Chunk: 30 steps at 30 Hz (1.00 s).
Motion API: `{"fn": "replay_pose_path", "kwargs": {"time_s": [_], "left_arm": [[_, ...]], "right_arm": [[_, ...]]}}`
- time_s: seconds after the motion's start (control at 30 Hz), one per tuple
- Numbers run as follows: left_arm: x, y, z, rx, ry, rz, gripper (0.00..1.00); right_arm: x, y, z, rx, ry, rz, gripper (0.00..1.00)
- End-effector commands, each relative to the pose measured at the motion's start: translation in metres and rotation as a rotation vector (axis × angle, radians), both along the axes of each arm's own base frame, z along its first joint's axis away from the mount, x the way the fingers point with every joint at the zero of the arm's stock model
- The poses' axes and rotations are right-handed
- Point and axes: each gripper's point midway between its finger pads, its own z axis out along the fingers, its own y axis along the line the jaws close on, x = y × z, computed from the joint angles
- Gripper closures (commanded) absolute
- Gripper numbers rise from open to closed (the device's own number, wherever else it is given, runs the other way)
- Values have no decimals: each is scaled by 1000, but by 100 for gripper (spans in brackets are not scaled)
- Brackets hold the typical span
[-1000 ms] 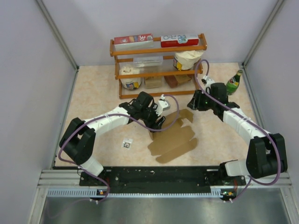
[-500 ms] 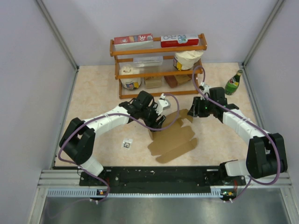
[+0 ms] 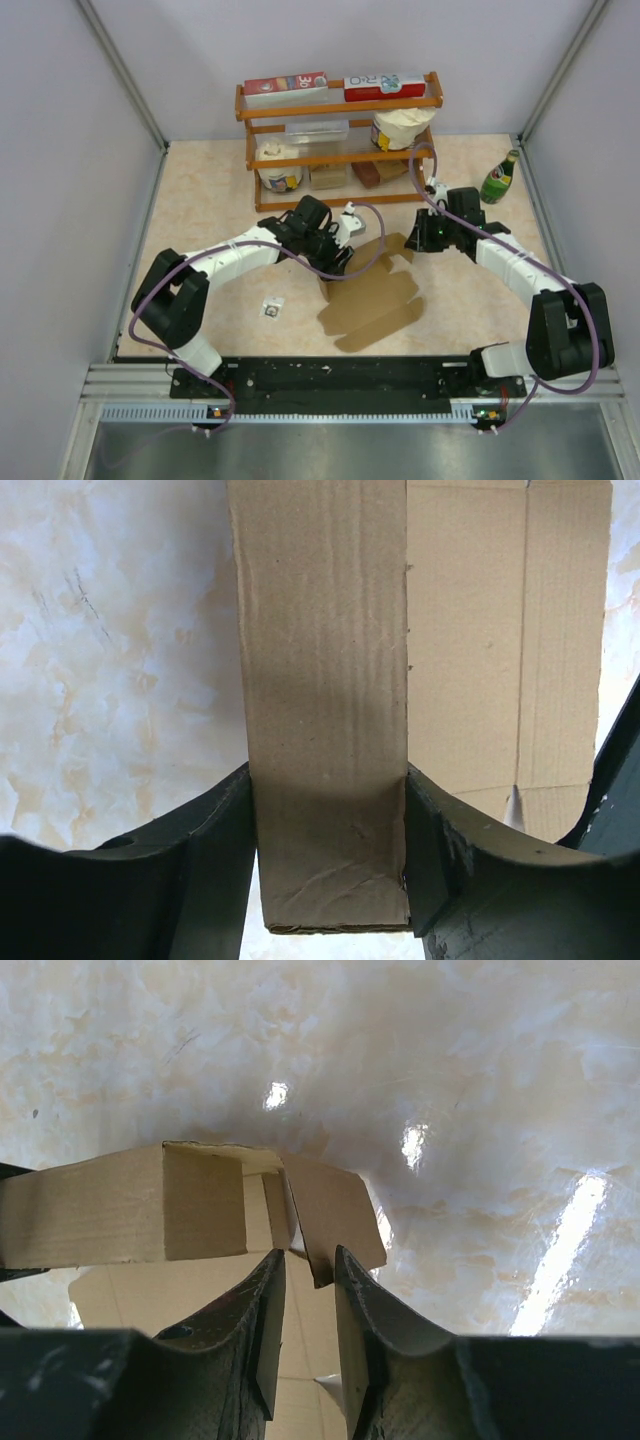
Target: Fold the paper box
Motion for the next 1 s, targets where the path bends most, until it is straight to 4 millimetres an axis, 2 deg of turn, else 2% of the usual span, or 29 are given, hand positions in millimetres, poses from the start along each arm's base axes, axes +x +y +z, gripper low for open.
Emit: {"fn": "replay_pose_path", "kwargs": {"time_s": [0.0, 0.23, 0.5, 0.73, 0.97], "left_arm": [[6, -11, 16, -42, -20, -15, 43], [5, -12, 17, -43, -18, -16, 44], [5, -12, 20, -45, -17, -11, 44], [6, -11, 20, -43, -15, 0, 44], [7, -12, 20, -45, -14, 0, 44]], "right_arm": [[5, 3, 8, 5, -34, 20, 75], [3, 8, 18, 27, -61, 43, 85], [-9, 20, 37, 51, -86, 101, 86], [-27, 32, 30, 26, -52, 158, 86], [-34, 26, 17, -23, -31, 148, 88]]}}
